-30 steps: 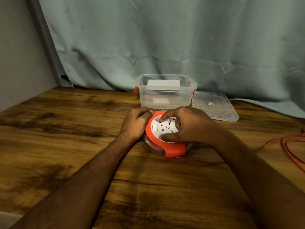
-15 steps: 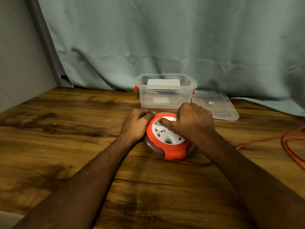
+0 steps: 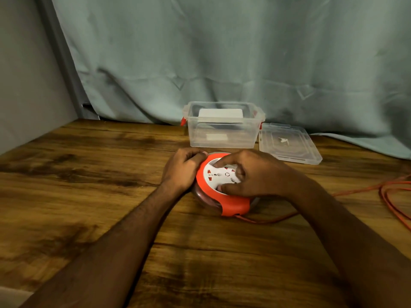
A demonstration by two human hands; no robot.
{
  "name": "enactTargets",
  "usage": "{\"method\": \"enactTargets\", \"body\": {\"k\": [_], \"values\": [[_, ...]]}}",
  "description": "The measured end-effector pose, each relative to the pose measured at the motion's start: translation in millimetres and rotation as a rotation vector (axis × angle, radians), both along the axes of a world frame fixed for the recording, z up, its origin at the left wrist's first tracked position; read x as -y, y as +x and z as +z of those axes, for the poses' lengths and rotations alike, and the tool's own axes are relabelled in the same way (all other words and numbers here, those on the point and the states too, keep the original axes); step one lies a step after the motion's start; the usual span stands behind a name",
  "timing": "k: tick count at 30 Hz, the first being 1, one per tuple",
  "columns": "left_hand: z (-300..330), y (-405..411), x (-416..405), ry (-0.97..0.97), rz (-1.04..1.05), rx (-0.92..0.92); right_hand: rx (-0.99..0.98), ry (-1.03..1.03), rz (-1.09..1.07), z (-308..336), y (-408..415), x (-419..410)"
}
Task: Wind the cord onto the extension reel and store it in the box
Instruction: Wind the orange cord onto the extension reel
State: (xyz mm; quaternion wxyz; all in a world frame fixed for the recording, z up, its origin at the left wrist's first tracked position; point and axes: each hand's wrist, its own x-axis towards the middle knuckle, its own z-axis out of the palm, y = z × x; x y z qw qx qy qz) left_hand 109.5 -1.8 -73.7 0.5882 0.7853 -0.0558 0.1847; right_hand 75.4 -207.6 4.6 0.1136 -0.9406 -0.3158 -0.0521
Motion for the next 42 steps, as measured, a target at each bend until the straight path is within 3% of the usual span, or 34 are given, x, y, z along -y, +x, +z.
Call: {"method": "enactTargets", "body": {"k": [6, 12, 29, 32, 38, 42], "values": [[1.0, -0.6, 1.0, -0.009, 0.010, -0.022, 0.125, 0.030, -0.094, -6.8, -1.0, -4.6], [-0.1, 0.0, 0.2, -0.012, 0.017, -0.032, 0.264, 0.072, -0.325, -18.4, 1.7, -20.9], [-2.4, 1.2, 1.6, 0.071, 0.049, -0.074, 0.282, 0.099, -0.500, -13.9, -7.4, -20.5], [-1.3, -0.3, 2.5, 0.072, 0.047, -0.079, 0.285, 0.080, -0.444, -10.8, -2.6, -15.9], [-0.6, 0.4, 1.4, 0.085, 0.030, -0.064, 0.166, 0.055, -0.076, -2.2, -2.7, -5.2], [-3.2, 2.5, 0.4, 0.071, 0.046, -0.035, 0.186, 0.016, -0.003, -4.3, -2.4, -3.7]]}}
